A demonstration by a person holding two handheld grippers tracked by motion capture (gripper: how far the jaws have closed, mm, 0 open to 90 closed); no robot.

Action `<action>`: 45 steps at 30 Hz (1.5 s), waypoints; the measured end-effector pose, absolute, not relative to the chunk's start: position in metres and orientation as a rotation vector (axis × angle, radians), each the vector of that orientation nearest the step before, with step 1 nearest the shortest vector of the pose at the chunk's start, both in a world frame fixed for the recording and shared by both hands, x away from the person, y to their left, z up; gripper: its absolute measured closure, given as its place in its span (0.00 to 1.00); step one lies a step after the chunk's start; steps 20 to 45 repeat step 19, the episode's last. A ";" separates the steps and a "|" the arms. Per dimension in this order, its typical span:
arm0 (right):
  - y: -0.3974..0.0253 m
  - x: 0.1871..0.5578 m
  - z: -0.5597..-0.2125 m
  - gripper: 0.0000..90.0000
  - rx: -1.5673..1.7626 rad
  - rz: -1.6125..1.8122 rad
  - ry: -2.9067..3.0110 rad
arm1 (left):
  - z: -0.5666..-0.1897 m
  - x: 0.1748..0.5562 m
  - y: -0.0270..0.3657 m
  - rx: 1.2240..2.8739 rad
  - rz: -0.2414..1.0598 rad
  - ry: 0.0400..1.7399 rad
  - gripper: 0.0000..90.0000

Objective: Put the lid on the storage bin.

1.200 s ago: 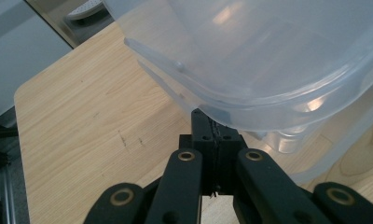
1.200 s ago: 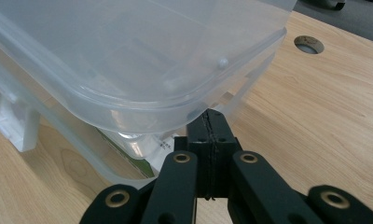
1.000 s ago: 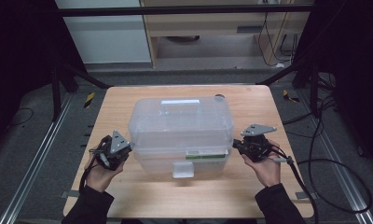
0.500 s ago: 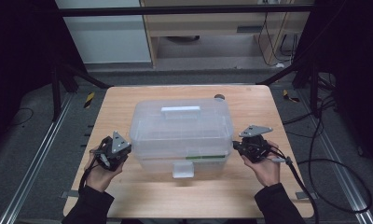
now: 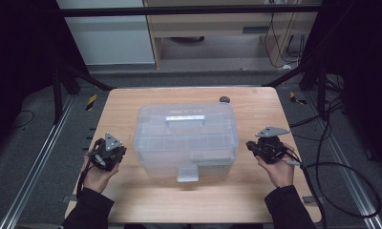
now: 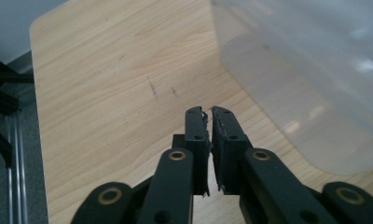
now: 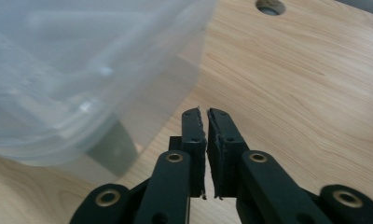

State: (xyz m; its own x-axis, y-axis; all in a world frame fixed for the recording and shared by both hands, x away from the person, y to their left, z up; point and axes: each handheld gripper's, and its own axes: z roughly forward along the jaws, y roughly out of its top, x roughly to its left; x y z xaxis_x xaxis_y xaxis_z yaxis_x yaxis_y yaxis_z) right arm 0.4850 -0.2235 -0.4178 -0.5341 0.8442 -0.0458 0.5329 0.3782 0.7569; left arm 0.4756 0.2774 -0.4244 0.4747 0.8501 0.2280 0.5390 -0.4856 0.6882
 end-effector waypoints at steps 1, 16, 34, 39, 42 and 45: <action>-0.227 0.486 -0.419 0.93 1.195 0.976 2.206 | -0.427 0.477 0.281 2.180 0.761 1.162 0.92; -0.260 0.499 -0.448 0.55 1.331 0.924 2.108 | -0.461 0.494 0.319 2.102 0.761 1.376 0.54; -0.264 0.501 -0.452 0.48 1.352 0.924 2.091 | -0.464 0.495 0.321 2.094 0.757 1.390 0.48; -0.264 0.501 -0.452 0.48 1.352 0.924 2.091 | -0.464 0.495 0.321 2.094 0.757 1.390 0.48; -0.264 0.501 -0.452 0.48 1.352 0.924 2.091 | -0.464 0.495 0.321 2.094 0.757 1.390 0.48; -0.264 0.501 -0.452 0.48 1.352 0.924 2.091 | -0.464 0.495 0.321 2.094 0.757 1.390 0.48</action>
